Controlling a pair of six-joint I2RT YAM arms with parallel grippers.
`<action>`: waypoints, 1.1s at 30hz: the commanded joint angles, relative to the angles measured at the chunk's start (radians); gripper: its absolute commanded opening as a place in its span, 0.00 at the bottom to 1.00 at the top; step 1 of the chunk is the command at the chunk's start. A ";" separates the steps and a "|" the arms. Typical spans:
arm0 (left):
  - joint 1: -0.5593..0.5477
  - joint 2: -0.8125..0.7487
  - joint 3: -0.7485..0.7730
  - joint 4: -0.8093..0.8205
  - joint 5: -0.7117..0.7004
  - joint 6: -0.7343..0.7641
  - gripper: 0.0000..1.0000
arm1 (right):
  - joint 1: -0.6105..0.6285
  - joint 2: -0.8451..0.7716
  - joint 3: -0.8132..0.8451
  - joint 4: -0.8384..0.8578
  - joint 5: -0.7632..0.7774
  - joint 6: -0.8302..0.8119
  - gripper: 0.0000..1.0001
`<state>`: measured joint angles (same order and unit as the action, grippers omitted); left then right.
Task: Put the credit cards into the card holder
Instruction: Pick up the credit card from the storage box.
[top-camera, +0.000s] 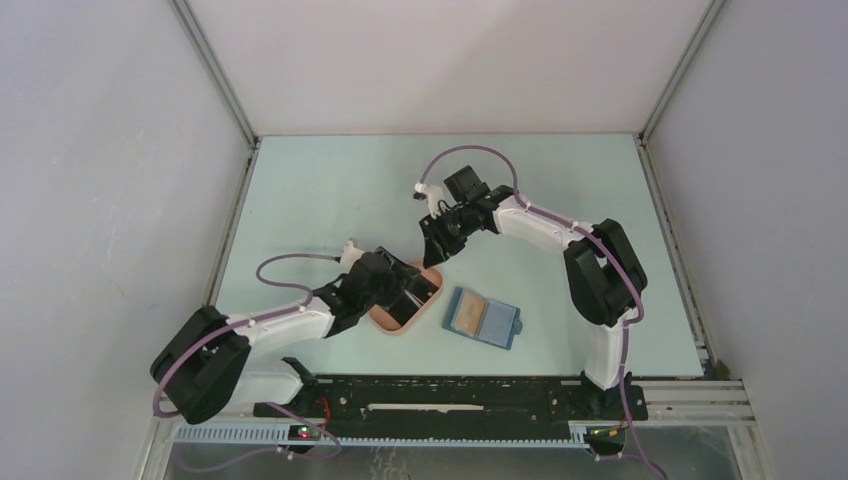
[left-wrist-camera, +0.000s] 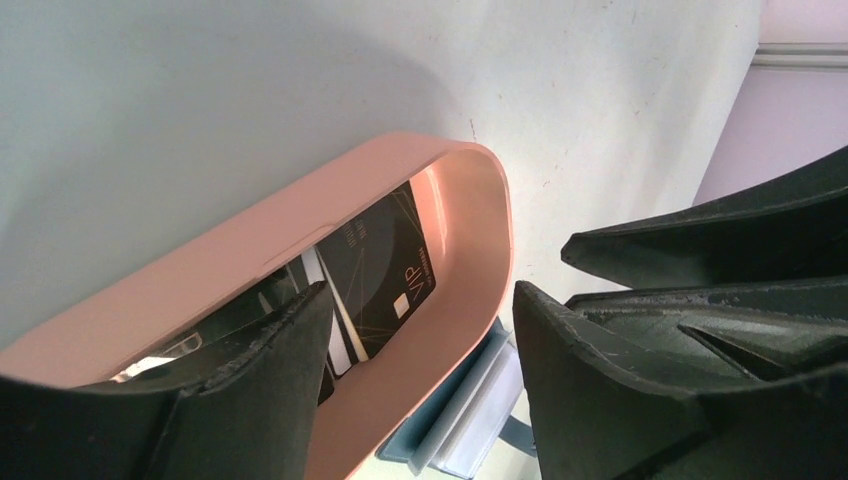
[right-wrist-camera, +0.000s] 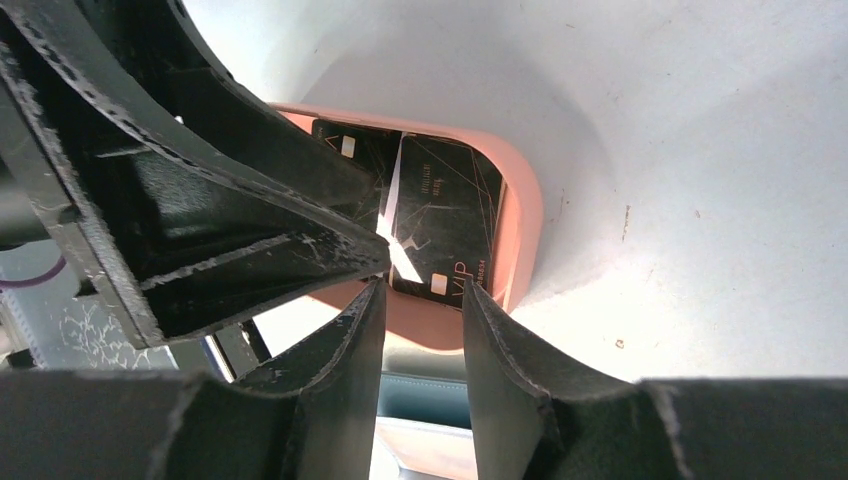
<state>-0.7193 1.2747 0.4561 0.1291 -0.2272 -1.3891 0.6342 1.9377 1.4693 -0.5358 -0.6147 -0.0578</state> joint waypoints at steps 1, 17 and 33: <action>-0.007 -0.083 0.005 -0.120 -0.067 0.017 0.72 | -0.004 -0.044 0.031 -0.008 -0.041 -0.012 0.43; -0.009 -0.154 0.035 -0.255 -0.102 0.127 0.73 | 0.085 0.004 0.083 -0.058 0.046 -0.063 0.23; -0.008 -0.232 -0.032 -0.195 -0.056 0.135 0.72 | 0.187 0.132 0.167 -0.090 0.417 -0.128 0.02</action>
<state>-0.7235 1.0115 0.4541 -0.1307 -0.2989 -1.2640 0.8188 2.0422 1.5917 -0.6186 -0.2893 -0.1562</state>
